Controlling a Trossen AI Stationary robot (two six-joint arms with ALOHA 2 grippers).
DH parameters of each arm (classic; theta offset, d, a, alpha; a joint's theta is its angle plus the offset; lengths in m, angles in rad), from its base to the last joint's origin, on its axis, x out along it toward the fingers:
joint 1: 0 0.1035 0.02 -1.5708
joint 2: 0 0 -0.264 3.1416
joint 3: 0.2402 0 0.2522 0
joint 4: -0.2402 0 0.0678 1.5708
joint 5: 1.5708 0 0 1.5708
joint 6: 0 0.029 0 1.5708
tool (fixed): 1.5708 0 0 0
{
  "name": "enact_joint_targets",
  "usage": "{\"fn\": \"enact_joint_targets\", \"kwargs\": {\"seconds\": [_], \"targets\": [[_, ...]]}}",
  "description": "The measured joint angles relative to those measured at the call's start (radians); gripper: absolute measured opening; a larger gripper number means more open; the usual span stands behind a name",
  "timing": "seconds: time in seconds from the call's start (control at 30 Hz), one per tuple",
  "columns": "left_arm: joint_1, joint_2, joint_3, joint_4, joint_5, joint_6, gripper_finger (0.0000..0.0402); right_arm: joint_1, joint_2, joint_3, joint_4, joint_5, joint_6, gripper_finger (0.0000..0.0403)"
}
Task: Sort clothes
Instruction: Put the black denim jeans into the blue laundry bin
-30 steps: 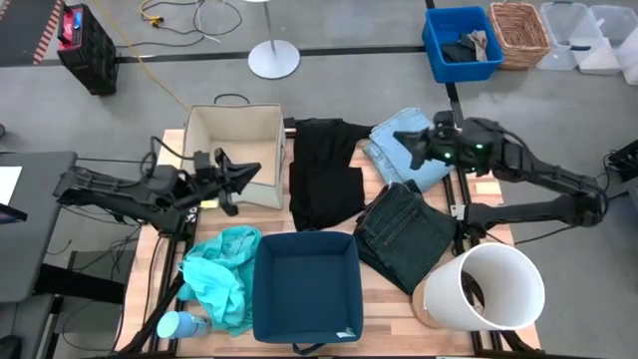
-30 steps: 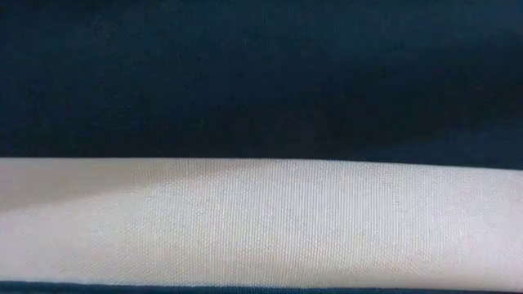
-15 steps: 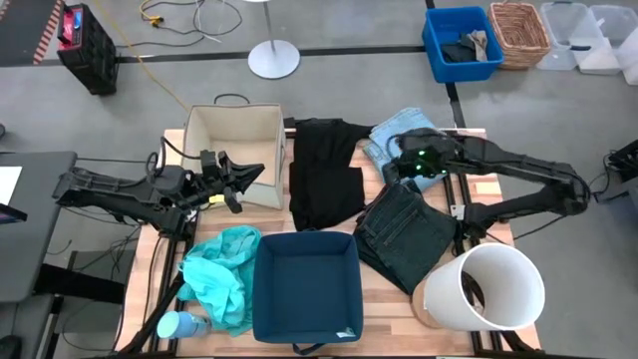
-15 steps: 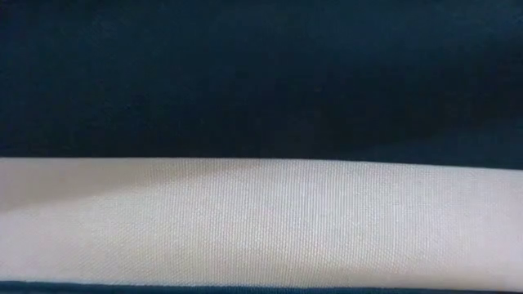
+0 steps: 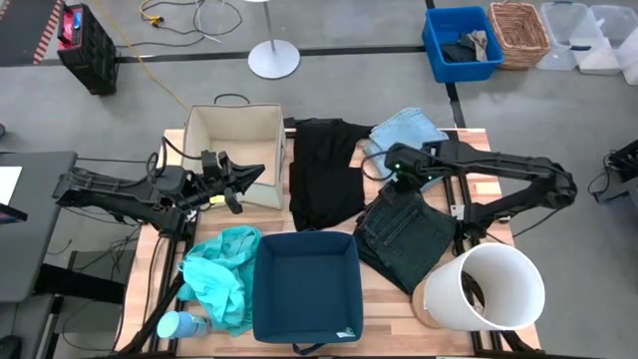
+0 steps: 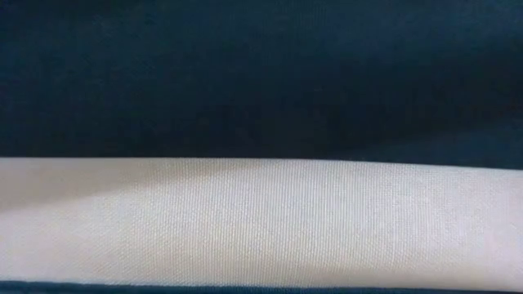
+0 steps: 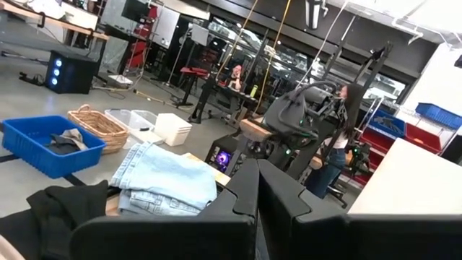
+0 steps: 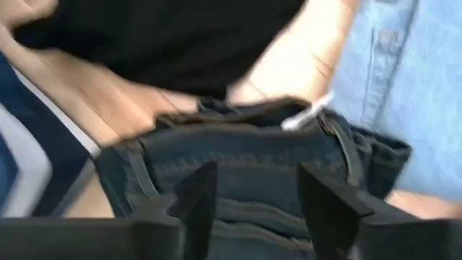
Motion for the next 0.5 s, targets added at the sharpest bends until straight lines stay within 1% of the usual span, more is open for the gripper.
{"fn": "enact_joint_targets", "kwargs": {"seconds": [0.1,0.2,0.33,0.5], "targets": [[0.0,0.0,0.0,0.0,0.0,-0.001,0.0,0.012,0.005,0.0,-0.041,-0.009,-0.047,0.0249],[0.0,0.0,0.0,0.0,0.001,-0.004,0.0,0.026,0.005,0.0,-0.046,-0.021,-0.082,0.0268],[0.0,0.0,0.0,0.0,0.001,-0.007,0.0,0.039,0.004,-0.01,-0.062,-0.031,-0.112,0.0275],[0.0,0.0,0.0,0.0,0.003,-0.015,0.0,0.038,-0.042,-0.105,-0.063,-0.029,-0.102,0.0276]]}}
